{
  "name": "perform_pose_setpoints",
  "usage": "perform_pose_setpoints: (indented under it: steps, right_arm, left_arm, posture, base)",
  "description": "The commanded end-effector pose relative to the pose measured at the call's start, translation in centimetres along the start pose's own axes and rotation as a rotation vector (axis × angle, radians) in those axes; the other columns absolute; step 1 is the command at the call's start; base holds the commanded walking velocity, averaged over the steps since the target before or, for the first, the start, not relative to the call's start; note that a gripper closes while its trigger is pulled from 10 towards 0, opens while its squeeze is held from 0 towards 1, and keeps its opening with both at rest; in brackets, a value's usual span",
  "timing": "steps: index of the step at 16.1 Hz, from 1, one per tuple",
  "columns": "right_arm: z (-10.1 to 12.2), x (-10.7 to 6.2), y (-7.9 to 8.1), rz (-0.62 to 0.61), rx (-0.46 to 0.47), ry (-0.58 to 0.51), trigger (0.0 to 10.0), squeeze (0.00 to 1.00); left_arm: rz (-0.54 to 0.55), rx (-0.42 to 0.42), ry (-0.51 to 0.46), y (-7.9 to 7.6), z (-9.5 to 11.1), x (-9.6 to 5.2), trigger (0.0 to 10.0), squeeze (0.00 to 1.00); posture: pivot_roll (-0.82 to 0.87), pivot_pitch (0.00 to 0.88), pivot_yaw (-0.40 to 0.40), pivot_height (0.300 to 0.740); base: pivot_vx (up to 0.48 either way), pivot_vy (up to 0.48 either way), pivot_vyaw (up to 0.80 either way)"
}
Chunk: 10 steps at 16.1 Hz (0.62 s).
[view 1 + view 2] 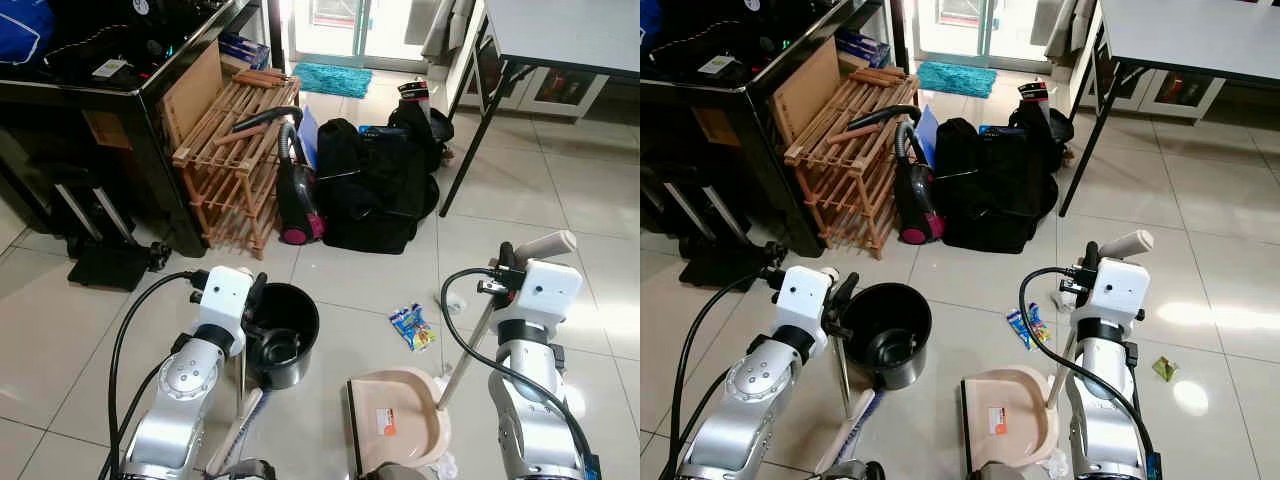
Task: Sweep floor
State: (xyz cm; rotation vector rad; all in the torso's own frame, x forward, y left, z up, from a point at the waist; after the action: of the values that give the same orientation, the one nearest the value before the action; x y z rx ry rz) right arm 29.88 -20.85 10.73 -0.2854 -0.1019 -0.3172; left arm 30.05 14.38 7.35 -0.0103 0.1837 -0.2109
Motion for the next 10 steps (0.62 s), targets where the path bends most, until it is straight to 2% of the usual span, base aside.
perform_pose_setpoints:
  steps: [1, 5, 6, 7, 8, 10]
  right_arm:
    - [0.5, 0.2, -0.3, -0.009, 0.008, -0.017, 10.0, 0.00]
    - [0.5, 0.2, -0.3, -0.009, 0.008, -0.017, 10.0, 0.00]
    - [0.4, 0.2, -0.2, -0.011, 0.005, -0.008, 10.0, 0.00]
    - [0.7, 0.7, -0.6, -0.022, 0.010, -0.013, 10.0, 0.00]
    - [1.1, 1.3, -1.0, -0.031, 0.039, -0.012, 10.0, 0.00]
    - [1.4, 1.6, -0.9, 0.002, 0.081, 0.000, 10.0, 0.00]
  left_arm:
    - [-0.003, 0.007, -0.015, 0.0, 0.4, 0.1, 10.0, 0.00]
    - [-0.003, 0.007, -0.015, 0.0, 0.4, 0.1, 10.0, 0.00]
    - [-0.004, 0.007, -0.015, 0.0, 0.4, 0.1, 10.0, 0.00]
    - [-0.002, 0.000, -0.019, -0.1, 0.6, 0.2, 10.0, 0.00]
    - [-0.015, -0.020, -0.024, -0.5, 0.8, 0.4, 10.0, 0.00]
    - [-0.042, -0.032, -0.017, -1.1, 0.6, 0.1, 10.0, 0.00]
  posture:
    - [-0.06, 0.074, -0.006, 0.740]
    - [-0.06, 0.074, -0.006, 0.740]
    - [0.00, 0.000, 0.000, 0.740]
    - [-0.04, 0.116, -0.010, 0.740]
    - [-0.04, 0.107, -0.012, 0.740]
    - [-0.05, 0.088, -0.015, 0.740]
  base:
    - [0.000, 0.000, 0.00]
    - [0.000, 0.000, 0.00]
    - [0.000, 0.000, 0.00]
    - [0.000, 0.000, 0.00]
    - [0.000, 0.000, 0.00]
    - [0.000, 0.000, 0.00]
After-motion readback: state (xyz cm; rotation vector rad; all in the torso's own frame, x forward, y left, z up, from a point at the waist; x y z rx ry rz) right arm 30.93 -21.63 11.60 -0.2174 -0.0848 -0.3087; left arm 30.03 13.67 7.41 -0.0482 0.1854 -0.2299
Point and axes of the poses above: a point about 5 cm out from each wrist's last joint towards the gripper, its own x axis pointing out of the wrist towards the gripper, its own z axis along the axis of the wrist's last joint, y = z × x, the point moved 4 cm from there along x, pointing out of the wrist towards the gripper, and after that the axes turned 13 degrees about -x, right-handed, at the moved point
